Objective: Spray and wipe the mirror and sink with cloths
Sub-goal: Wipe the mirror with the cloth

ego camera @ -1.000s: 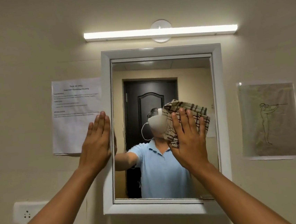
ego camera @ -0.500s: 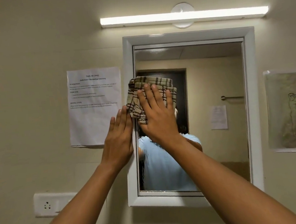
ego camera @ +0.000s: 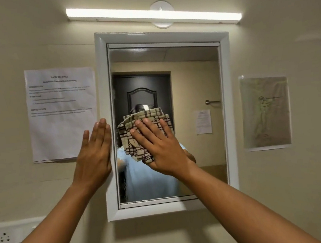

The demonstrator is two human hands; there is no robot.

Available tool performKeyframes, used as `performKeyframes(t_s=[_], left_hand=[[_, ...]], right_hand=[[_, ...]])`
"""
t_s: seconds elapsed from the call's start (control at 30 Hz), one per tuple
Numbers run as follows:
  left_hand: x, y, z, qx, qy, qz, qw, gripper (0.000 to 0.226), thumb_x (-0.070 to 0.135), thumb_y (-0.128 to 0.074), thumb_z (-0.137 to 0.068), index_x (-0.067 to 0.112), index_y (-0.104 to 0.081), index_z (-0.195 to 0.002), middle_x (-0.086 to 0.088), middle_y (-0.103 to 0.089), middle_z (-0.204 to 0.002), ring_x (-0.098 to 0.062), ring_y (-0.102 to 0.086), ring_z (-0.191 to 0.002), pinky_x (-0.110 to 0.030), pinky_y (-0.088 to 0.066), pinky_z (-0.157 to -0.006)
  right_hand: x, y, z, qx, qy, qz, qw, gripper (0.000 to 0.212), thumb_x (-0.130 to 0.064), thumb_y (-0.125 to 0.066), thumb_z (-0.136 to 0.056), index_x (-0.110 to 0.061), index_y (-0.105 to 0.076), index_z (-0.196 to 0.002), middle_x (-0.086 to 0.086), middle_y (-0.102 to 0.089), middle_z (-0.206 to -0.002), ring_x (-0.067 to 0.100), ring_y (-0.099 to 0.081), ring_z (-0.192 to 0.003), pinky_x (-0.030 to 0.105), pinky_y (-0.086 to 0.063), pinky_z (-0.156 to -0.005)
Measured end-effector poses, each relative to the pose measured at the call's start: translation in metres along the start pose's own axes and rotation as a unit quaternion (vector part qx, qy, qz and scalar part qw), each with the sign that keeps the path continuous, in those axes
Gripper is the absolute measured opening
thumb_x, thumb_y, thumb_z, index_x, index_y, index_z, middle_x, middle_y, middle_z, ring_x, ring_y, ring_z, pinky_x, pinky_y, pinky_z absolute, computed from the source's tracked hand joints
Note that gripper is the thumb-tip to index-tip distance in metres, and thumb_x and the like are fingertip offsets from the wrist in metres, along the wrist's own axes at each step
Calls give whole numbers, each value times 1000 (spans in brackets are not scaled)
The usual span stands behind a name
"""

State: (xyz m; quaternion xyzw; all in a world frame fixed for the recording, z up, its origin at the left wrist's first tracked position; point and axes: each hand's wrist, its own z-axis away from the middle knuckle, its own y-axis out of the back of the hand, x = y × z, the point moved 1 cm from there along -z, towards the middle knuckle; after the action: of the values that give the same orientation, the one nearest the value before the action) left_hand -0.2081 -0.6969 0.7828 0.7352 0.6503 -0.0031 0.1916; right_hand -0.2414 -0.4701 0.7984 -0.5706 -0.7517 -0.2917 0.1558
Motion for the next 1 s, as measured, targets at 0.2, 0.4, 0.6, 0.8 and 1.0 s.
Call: performKeyframes(t_s=[0.2, 0.4, 0.6, 0.8, 1.0], left_hand=[[5, -3, 1, 16, 10, 7, 1000, 77, 5, -35, -83, -1, -9, -154, -19, -4, -164, -32, -6, -153, -52, -12, -123], [13, -5, -2, 14, 27, 25, 999, 74, 5, -32, -85, 0, -7, -155, -19, -4, -164, -33, -8, -152, -53, -15, -122], [20, -8, -2, 21, 42, 39, 998, 74, 8, -26, -86, 5, -1, -156, -17, -3, -165, -32, -7, -153, -51, -12, -123], [23, -8, 6, -8, 48, 35, 998, 73, 10, -24, -86, 2, -4, -156, -18, -2, -165, -31, -4, -153, -51, -14, -123], [27, -7, 13, -34, 45, 52, 997, 66, 31, -13, -97, -1, -8, -154, -21, -8, -163, -35, -10, -152, -54, -19, -121]], right_hand=[[56, 20, 10, -5, -74, 14, 997, 75, -64, -28, -96, -22, -21, -157, 7, -17, -165, 24, -7, -154, 55, -7, -122], [116, 30, 42, 29, -189, 22, 981, 76, -65, -27, -96, -22, -18, -158, 7, -13, -166, 25, -6, -154, 52, -4, -123], [105, 23, 83, 55, -287, 6, 956, 77, -54, -39, -92, -21, -18, -158, 8, -13, -166, 26, -4, -154, 51, 0, -123], [50, 12, 110, 11, -330, -10, 944, 84, -50, -51, -93, -18, -11, -159, 9, -3, -167, 28, 3, -154, 57, -2, -122], [24, 14, 73, -8, -303, -16, 953, 80, -52, -42, -94, -19, -7, -159, 10, -4, -167, 30, 2, -154, 56, 2, -122]])
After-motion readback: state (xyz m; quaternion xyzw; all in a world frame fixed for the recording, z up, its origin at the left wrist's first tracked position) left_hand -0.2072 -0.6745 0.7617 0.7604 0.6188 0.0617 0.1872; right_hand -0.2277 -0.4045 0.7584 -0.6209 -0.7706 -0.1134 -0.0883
